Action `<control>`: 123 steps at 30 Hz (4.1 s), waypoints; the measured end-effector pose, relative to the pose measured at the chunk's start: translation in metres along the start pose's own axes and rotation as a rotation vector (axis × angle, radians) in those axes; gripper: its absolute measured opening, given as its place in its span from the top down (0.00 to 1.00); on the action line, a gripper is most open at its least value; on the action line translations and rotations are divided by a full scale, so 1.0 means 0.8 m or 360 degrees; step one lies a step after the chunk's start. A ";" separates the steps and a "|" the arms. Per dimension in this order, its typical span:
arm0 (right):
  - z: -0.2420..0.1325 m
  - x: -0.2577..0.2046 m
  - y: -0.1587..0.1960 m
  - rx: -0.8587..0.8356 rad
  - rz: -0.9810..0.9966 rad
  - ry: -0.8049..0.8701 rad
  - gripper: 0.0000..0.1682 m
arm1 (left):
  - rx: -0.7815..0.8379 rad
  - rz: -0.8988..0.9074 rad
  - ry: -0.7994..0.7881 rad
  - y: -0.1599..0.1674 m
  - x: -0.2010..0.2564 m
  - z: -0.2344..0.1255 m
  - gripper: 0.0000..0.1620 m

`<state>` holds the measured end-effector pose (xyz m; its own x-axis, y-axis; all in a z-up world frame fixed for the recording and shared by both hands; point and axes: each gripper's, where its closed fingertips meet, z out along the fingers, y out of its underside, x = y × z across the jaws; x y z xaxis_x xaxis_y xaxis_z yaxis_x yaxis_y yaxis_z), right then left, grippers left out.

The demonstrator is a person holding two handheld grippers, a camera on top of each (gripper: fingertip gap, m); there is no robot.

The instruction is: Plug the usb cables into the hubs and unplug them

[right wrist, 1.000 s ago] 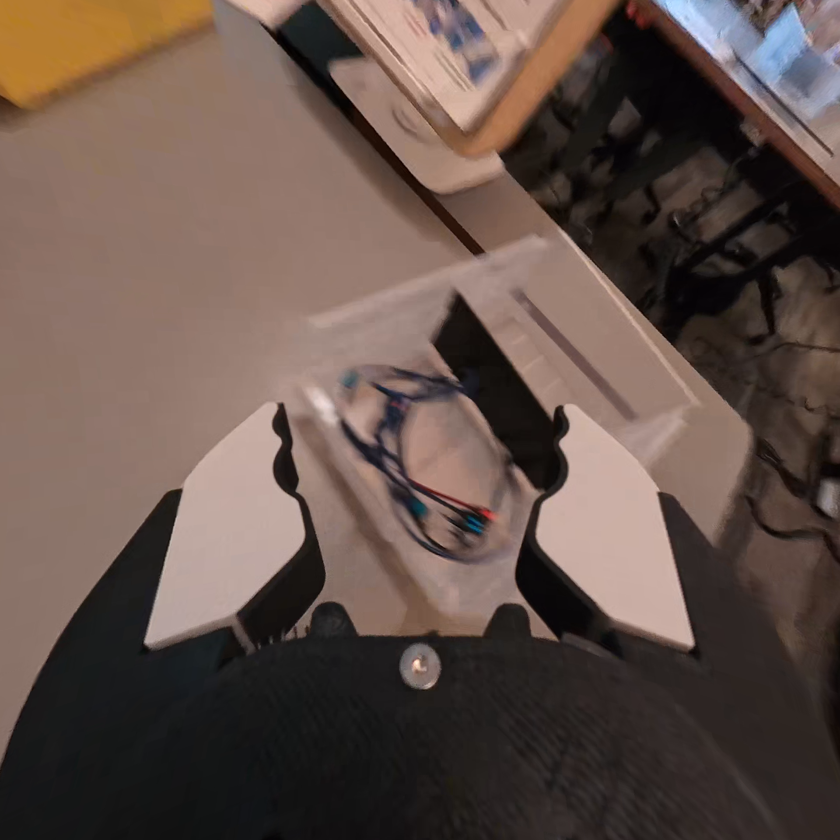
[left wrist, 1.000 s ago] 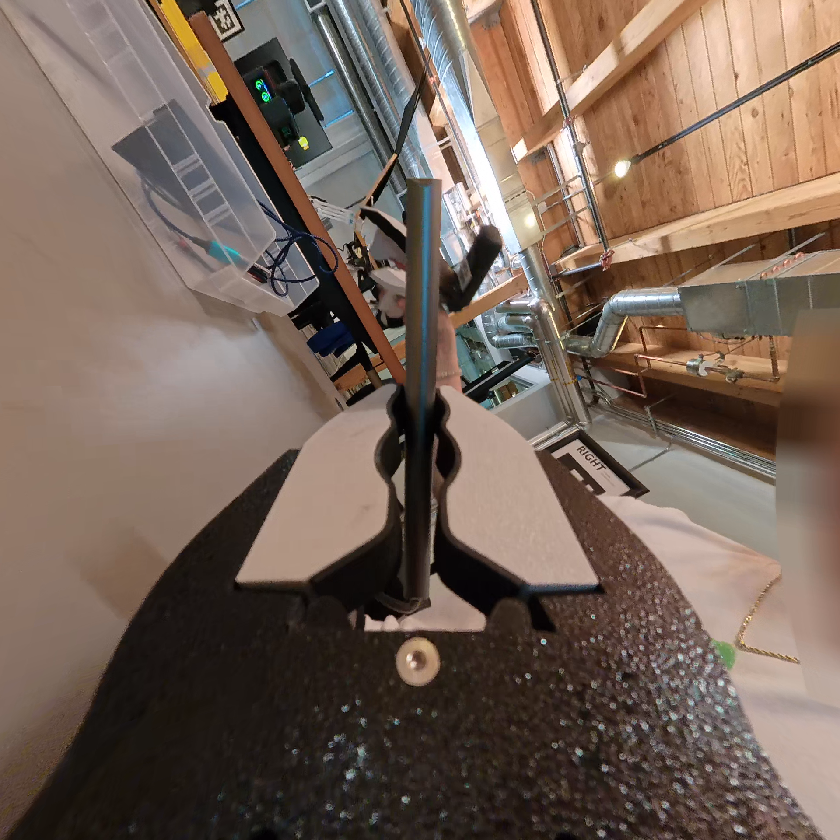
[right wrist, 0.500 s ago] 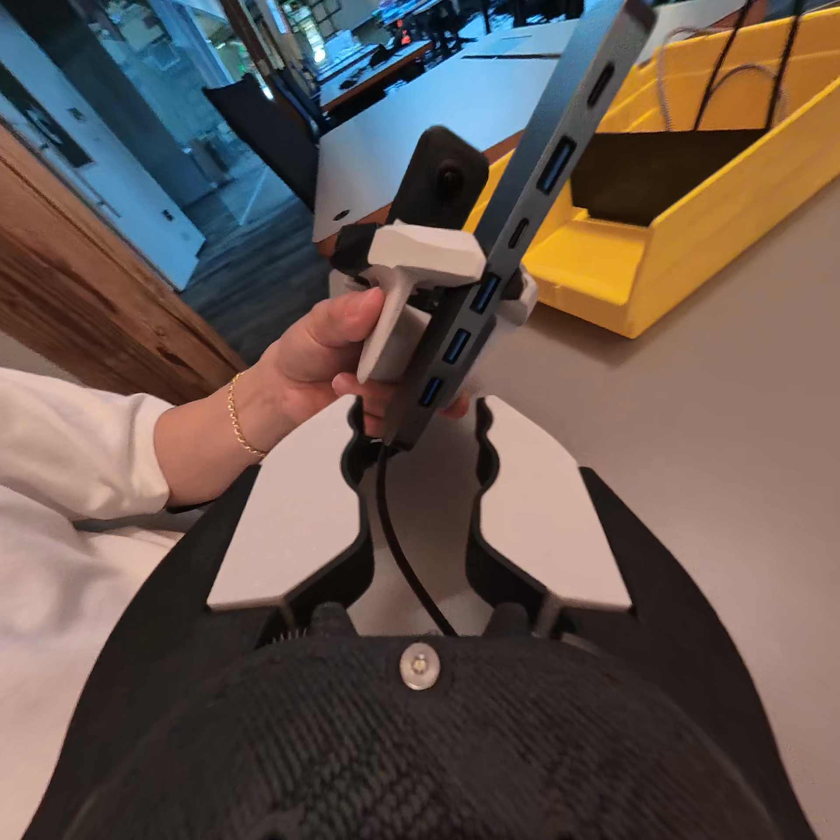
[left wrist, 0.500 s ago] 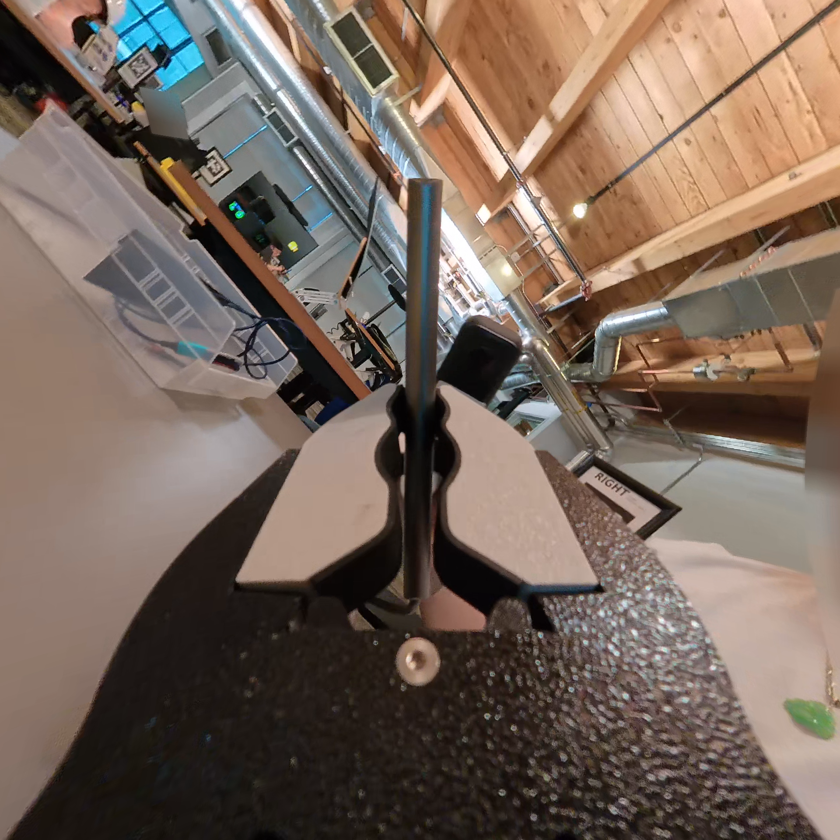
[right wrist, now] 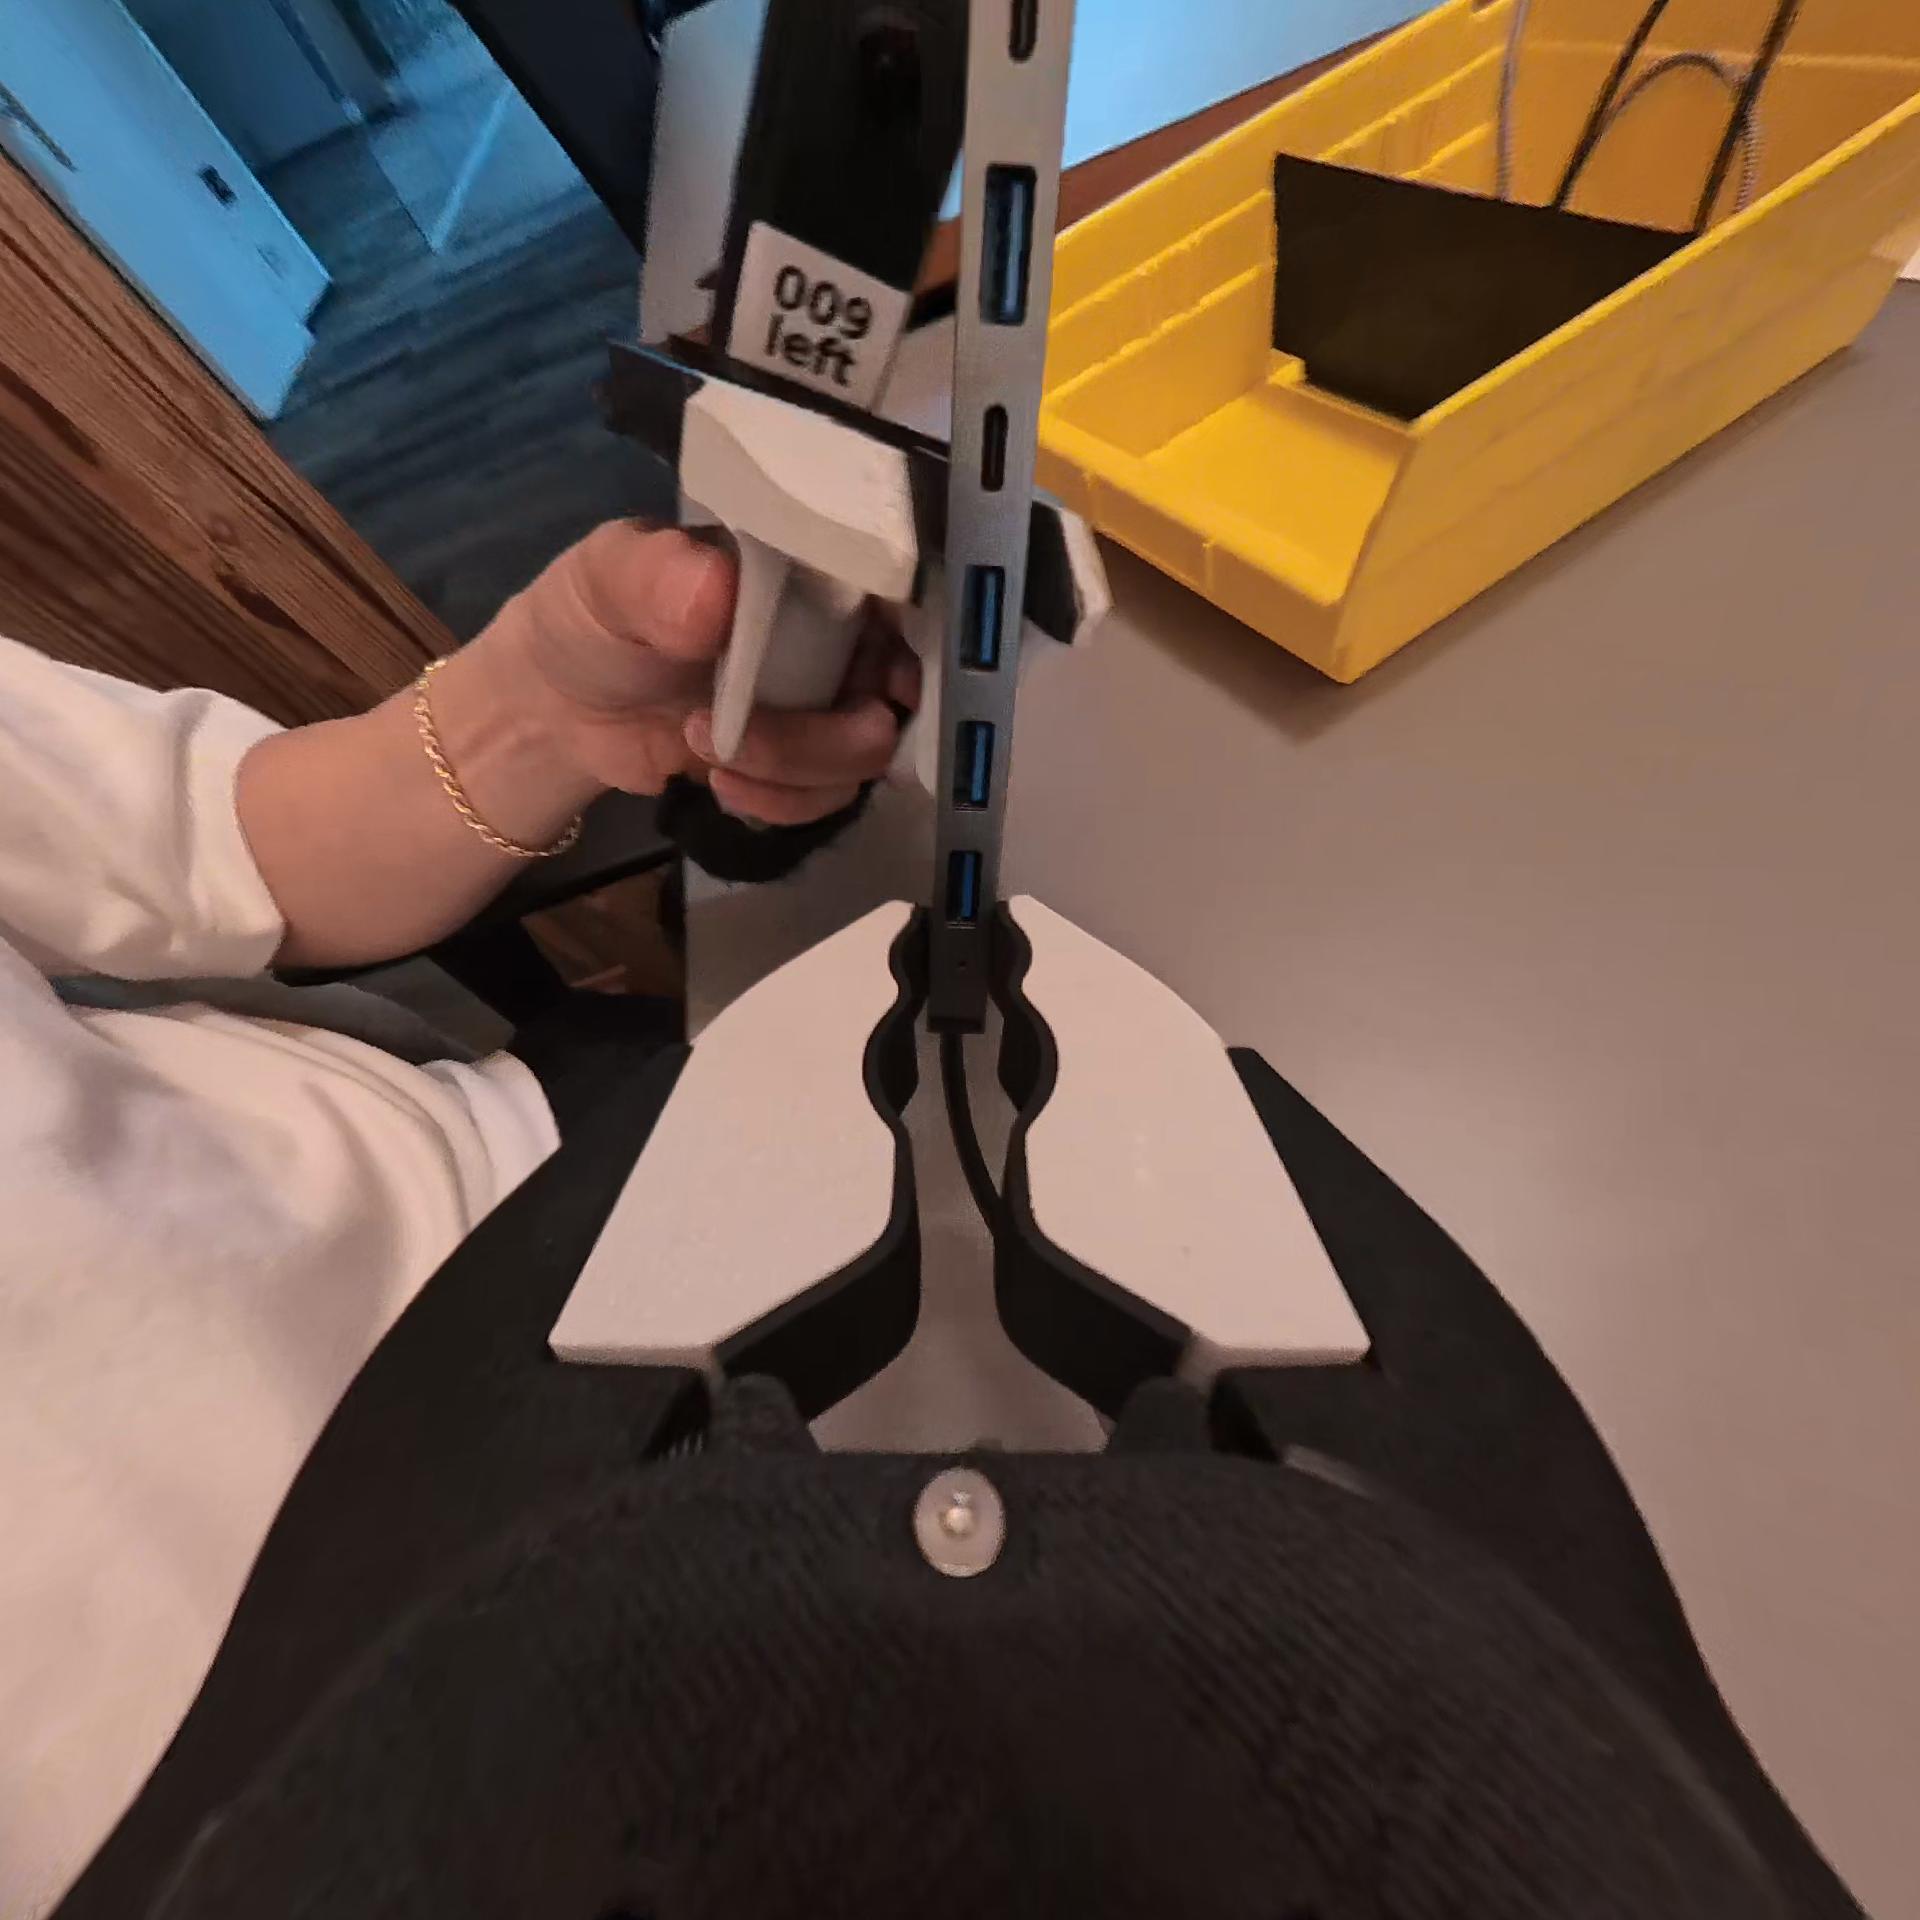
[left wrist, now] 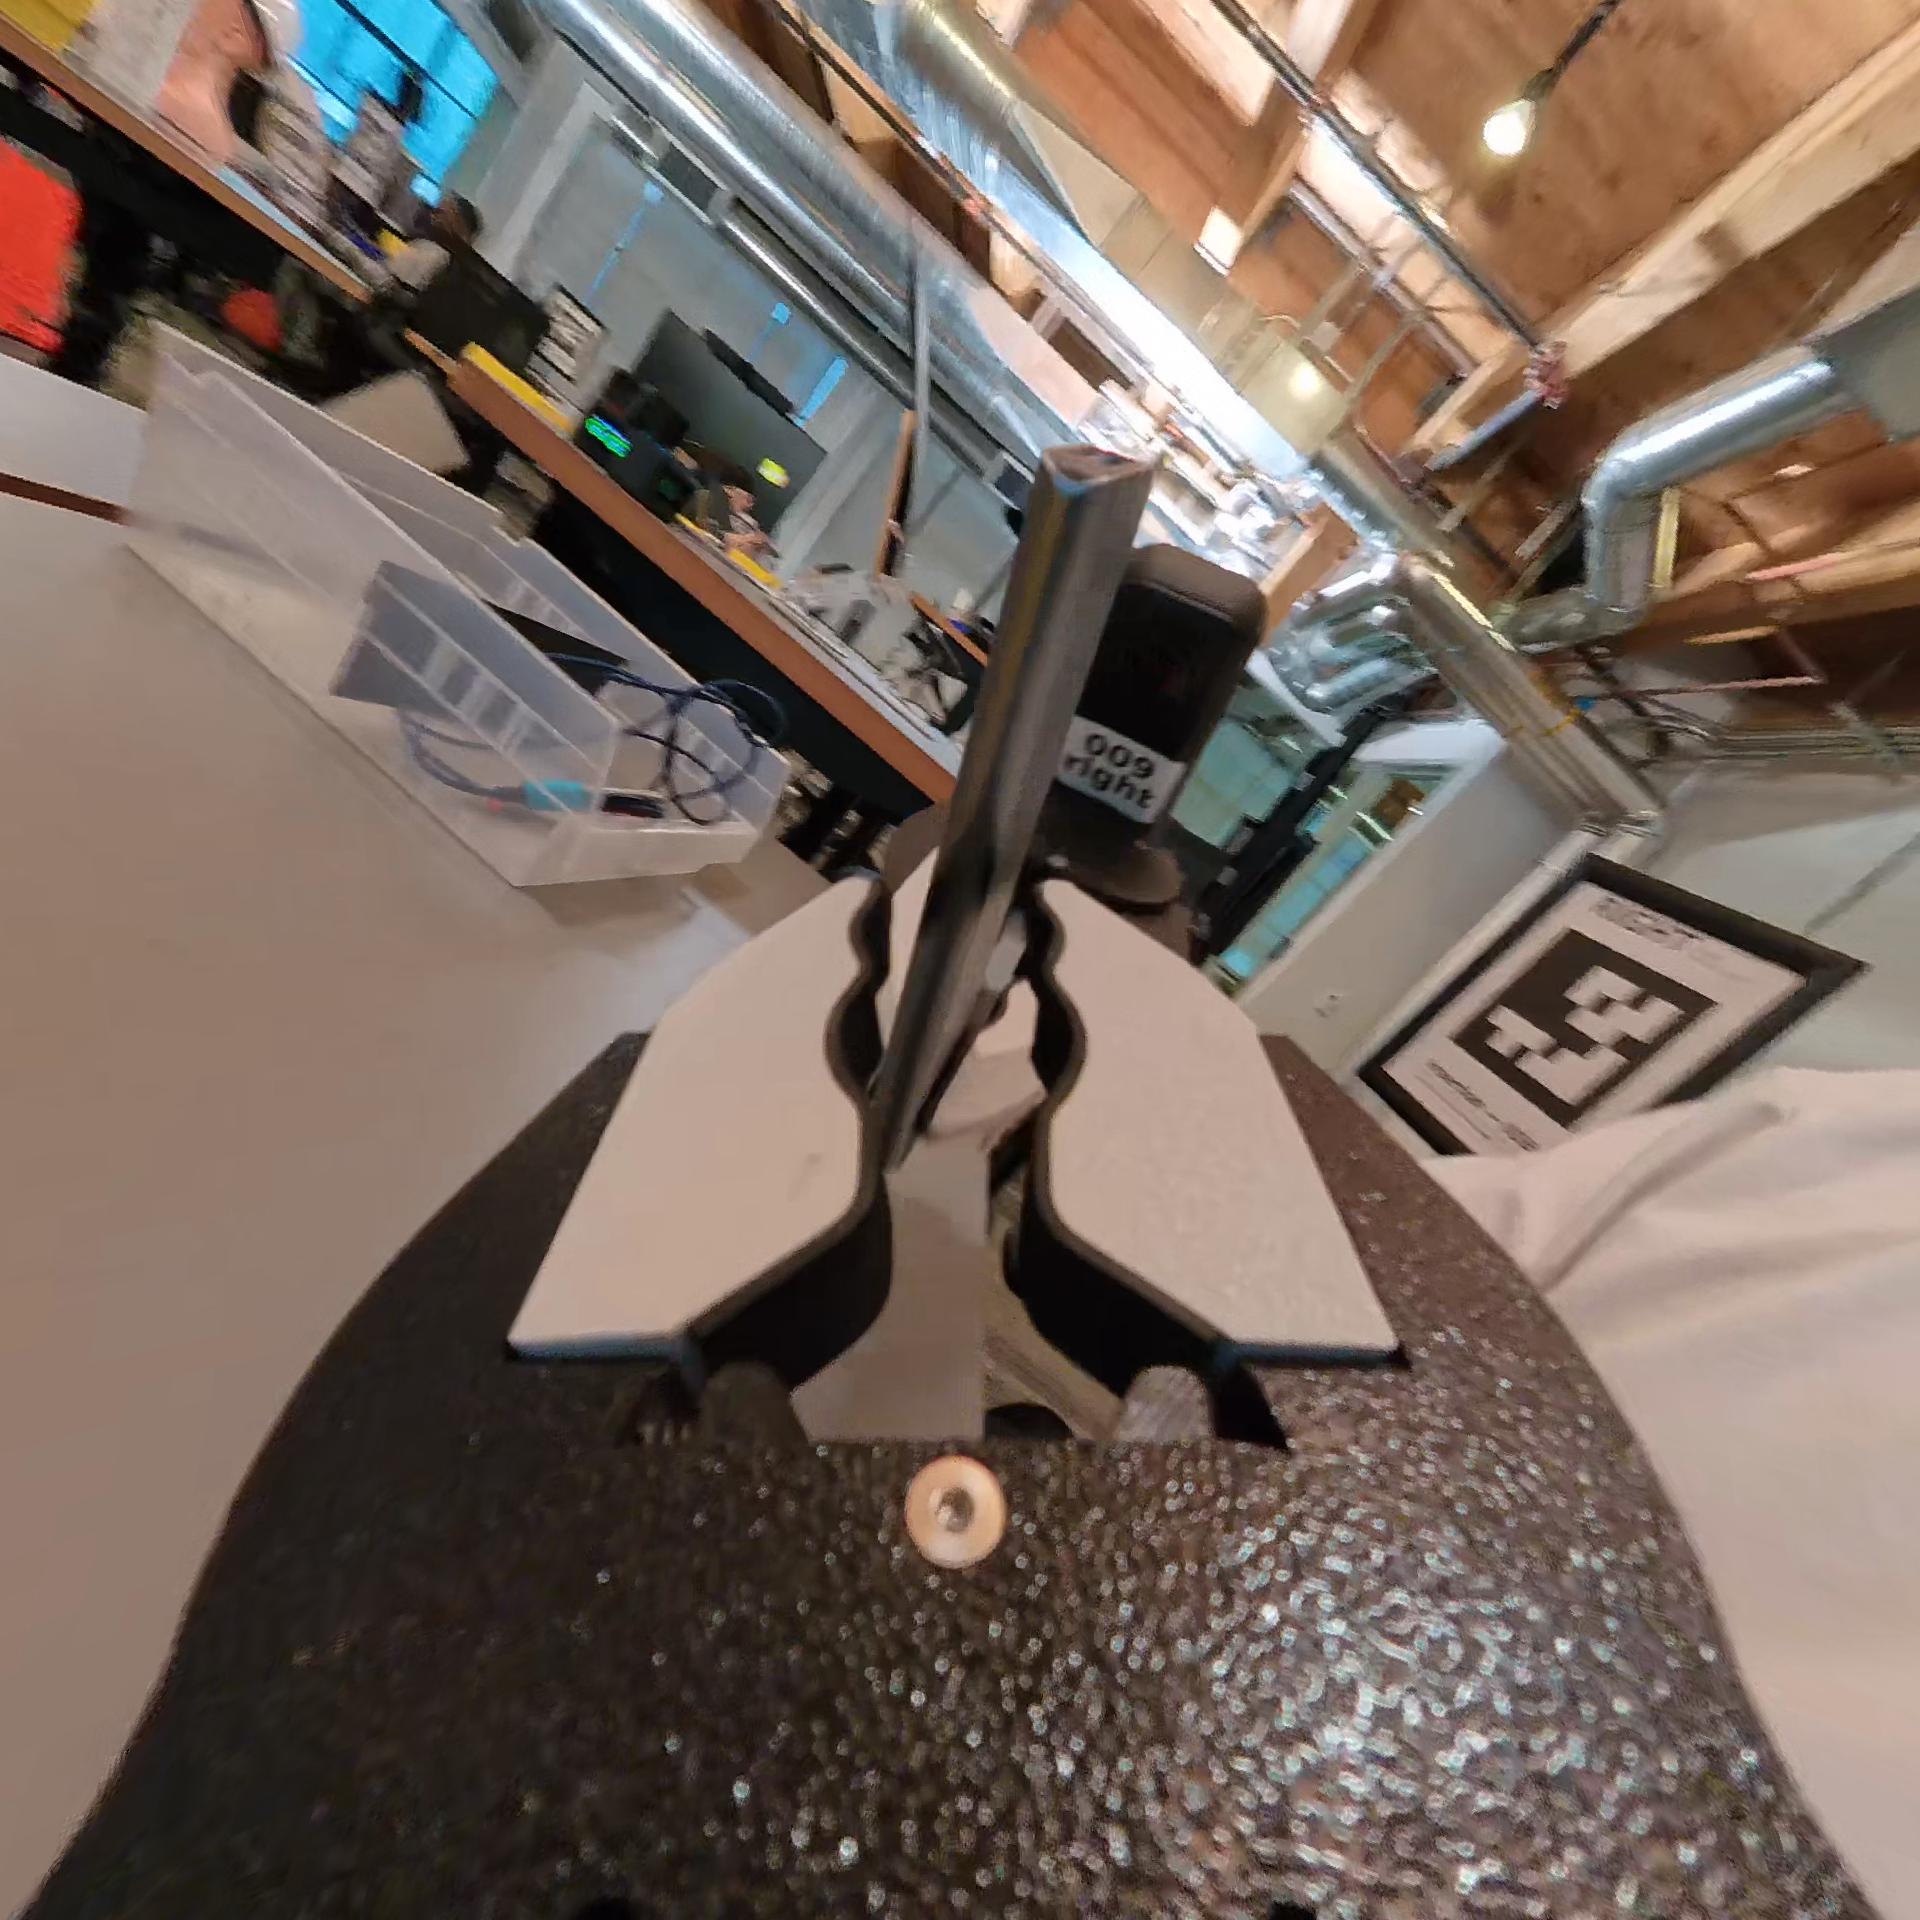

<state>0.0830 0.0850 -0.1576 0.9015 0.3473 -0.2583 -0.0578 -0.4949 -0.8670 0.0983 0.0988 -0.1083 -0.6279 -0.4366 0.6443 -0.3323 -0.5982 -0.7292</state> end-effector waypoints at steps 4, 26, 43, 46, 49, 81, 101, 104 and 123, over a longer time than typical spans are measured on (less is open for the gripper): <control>-0.080 0.080 -0.028 0.0077 0.0100 0.0382 0.93 | 0.0186 0.0142 -0.0230 -0.031 -0.023 -0.028 0.81; -0.384 0.521 0.073 -0.1901 -0.0840 0.1593 0.93 | 0.0029 0.0141 -0.0198 -0.028 -0.045 -0.066 0.90; -0.392 0.416 -0.059 -0.0529 -0.0684 0.1770 0.72 | -0.0035 0.0048 -0.0171 -0.015 -0.049 -0.060 0.90; -0.336 0.363 -0.030 -0.0381 -0.0620 0.1698 0.73 | -0.0052 0.0048 -0.0203 -0.016 -0.050 -0.061 0.90; -0.261 0.301 -0.007 -0.0159 -0.0520 0.1495 0.74 | -0.0093 0.0089 -0.0302 -0.022 -0.056 -0.074 0.90; -0.187 0.203 0.022 0.0031 -0.0621 0.1165 0.74 | -0.1797 0.0187 -0.1617 -0.216 -0.306 -0.299 0.68; -0.106 0.236 0.045 0.0113 -0.0658 0.0917 0.74 | -0.2692 0.0563 -0.1061 -0.168 -0.364 -0.330 0.80; -0.102 0.229 0.044 0.0111 -0.0692 0.0875 0.73 | -0.2735 0.0520 -0.1065 -0.163 -0.366 -0.341 0.79; -0.117 0.211 0.037 0.0056 -0.0807 0.0909 0.72 | -0.2461 0.0535 -0.1355 -0.174 -0.378 -0.342 0.83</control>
<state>0.2737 0.0545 -0.1872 0.9027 0.0545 0.4268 0.4170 -0.3556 -0.8364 0.1418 0.4978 -0.2644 -0.4687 -0.8834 0.0037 -0.8823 0.4679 -0.0511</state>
